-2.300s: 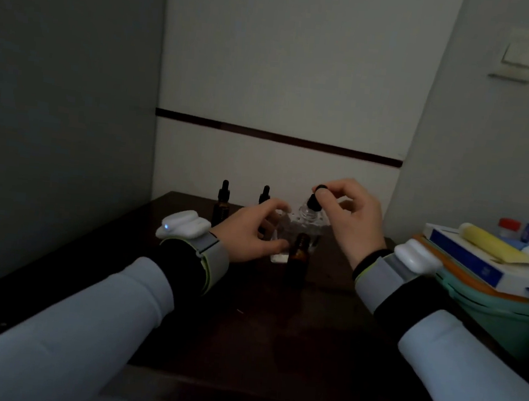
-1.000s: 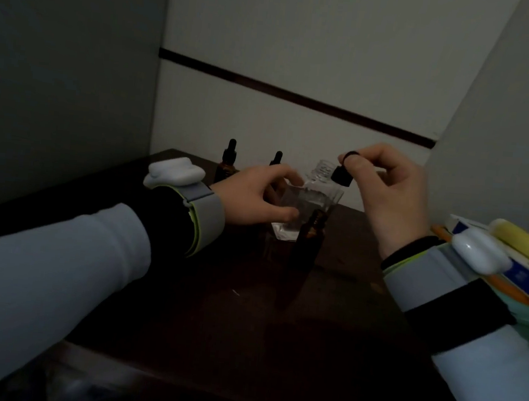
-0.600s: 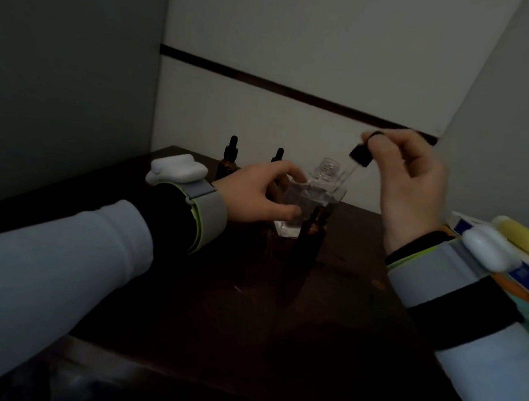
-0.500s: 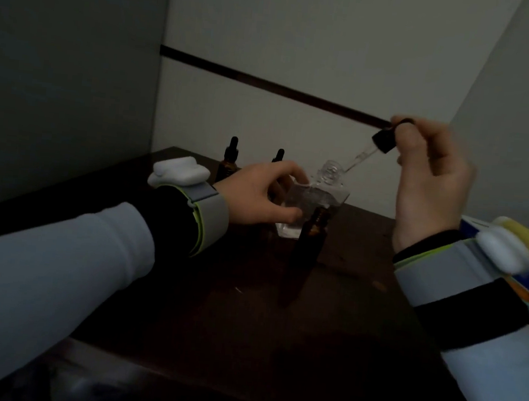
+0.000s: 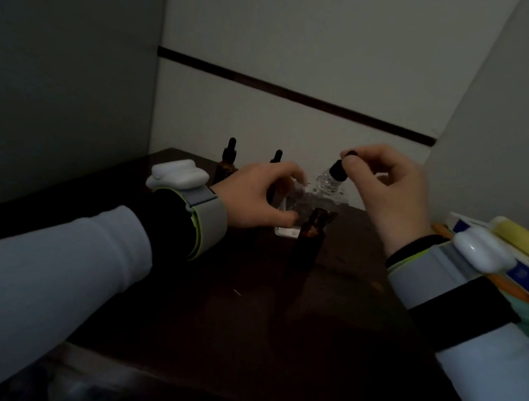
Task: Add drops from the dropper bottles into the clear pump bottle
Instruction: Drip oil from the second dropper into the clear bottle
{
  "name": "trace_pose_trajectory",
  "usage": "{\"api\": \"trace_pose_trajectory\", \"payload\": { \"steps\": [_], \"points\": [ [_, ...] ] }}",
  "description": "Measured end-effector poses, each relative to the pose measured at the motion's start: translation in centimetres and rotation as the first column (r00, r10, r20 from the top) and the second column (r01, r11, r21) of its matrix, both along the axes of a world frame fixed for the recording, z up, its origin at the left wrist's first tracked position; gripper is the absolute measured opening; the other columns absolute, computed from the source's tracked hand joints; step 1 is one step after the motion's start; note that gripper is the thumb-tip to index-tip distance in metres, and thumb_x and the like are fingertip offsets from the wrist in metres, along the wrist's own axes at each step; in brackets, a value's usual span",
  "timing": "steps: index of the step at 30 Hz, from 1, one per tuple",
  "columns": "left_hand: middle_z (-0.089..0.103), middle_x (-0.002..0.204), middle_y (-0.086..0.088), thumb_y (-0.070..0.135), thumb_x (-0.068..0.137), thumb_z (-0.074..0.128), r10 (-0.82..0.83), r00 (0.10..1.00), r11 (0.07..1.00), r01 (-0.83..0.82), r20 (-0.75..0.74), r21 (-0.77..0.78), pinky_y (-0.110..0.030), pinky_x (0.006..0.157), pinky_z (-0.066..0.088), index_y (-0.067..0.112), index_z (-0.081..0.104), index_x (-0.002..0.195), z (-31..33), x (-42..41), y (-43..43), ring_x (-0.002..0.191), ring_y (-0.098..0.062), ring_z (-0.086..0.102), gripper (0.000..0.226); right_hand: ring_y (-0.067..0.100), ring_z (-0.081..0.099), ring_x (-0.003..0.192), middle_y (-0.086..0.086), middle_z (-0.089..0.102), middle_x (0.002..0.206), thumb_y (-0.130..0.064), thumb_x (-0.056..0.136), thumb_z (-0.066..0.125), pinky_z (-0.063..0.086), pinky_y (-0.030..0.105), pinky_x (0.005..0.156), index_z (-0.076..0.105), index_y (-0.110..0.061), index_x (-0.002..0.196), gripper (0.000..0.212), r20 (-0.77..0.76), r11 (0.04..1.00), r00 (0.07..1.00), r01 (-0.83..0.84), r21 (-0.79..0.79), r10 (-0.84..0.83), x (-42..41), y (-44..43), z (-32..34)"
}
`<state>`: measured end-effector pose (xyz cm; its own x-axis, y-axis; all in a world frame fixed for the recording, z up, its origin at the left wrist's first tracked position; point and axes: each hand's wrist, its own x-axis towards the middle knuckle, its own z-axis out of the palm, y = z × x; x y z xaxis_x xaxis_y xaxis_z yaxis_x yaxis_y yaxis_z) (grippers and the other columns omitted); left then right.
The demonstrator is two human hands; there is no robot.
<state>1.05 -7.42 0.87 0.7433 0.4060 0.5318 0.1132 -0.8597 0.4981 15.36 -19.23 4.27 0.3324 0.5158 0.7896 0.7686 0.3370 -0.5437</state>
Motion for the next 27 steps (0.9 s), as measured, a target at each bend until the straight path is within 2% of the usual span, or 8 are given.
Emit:
{"api": "trace_pose_trajectory", "payload": {
  "steps": [4,10,12,15,20,24,27],
  "points": [
    [0.061,0.105,0.001,0.026,0.078,0.072,-0.009,1.000,1.000,0.009,-0.009,0.001,-0.041,0.091,0.048,0.025,0.053,0.117,0.16,-0.04,-0.10,0.100,-0.016,0.058,0.044,-0.003,0.043,0.048,-0.006,0.053,0.062,-0.011,0.085,0.064,0.030,0.007,0.050,0.060,-0.028,0.070,0.023,0.015,0.999,1.000,-0.011,0.039,0.010,0.05,-0.35,0.16],
    [0.062,0.102,0.004,0.026,0.076,0.073,-0.005,1.000,1.000,0.005,-0.002,-0.006,-0.039,0.086,0.051,0.027,0.054,0.115,0.07,0.08,0.02,0.096,-0.012,0.060,0.043,-0.002,0.046,0.054,-0.005,0.056,0.066,-0.013,0.085,0.065,0.032,0.009,0.051,0.066,-0.019,0.079,0.009,0.020,0.999,0.999,-0.033,0.017,0.033,-0.06,-0.07,-0.08],
    [0.061,0.102,0.004,0.026,0.076,0.074,-0.007,1.000,1.000,0.007,0.003,-0.005,-0.038,0.086,0.051,0.030,0.054,0.112,0.08,0.08,0.04,0.096,-0.012,0.059,0.041,-0.002,0.046,0.054,-0.004,0.057,0.065,-0.016,0.083,0.065,0.032,0.009,0.052,0.064,-0.023,0.076,0.010,0.026,0.999,0.999,-0.024,0.038,0.023,-0.05,0.01,-0.16],
    [0.060,0.102,0.004,0.024,0.076,0.074,-0.009,1.000,1.000,0.009,0.008,-0.016,-0.037,0.086,0.051,0.030,0.054,0.111,0.13,0.01,0.02,0.095,-0.012,0.059,0.041,-0.002,0.048,0.060,0.008,0.065,0.073,-0.022,0.080,0.061,0.033,0.010,0.054,0.061,-0.029,0.073,0.010,0.019,0.997,0.999,-0.035,0.067,0.034,-0.08,0.05,-0.27],
    [0.061,0.103,0.001,0.022,0.078,0.073,-0.013,1.000,1.000,0.013,0.006,-0.016,-0.033,0.085,0.050,0.024,0.055,0.116,0.21,-0.05,-0.15,0.096,-0.013,0.058,0.042,-0.002,0.047,0.056,-0.007,0.055,0.064,-0.023,0.079,0.060,0.032,0.009,0.054,0.060,-0.030,0.070,0.012,0.032,0.998,0.999,-0.030,0.062,0.028,-0.12,0.15,-0.19],
    [0.061,0.103,0.001,0.023,0.077,0.074,-0.012,1.000,1.000,0.012,0.003,-0.016,-0.034,0.085,0.050,0.026,0.055,0.115,0.24,-0.05,-0.16,0.096,-0.014,0.059,0.042,-0.002,0.047,0.059,-0.006,0.056,0.068,-0.026,0.080,0.060,0.033,0.010,0.054,0.061,-0.030,0.074,0.007,0.028,0.998,0.999,-0.040,0.056,0.038,-0.04,0.14,-0.33],
    [0.060,0.105,0.001,0.024,0.077,0.073,-0.011,1.000,1.000,0.011,-0.007,-0.014,-0.033,0.086,0.050,0.029,0.053,0.113,0.29,-0.09,-0.16,0.097,-0.013,0.058,0.041,-0.001,0.045,0.056,-0.004,0.055,0.066,-0.023,0.080,0.061,0.031,0.010,0.052,0.060,-0.031,0.071,0.013,0.044,0.997,0.999,-0.033,0.063,0.030,0.02,0.17,-0.22]
  ]
}}
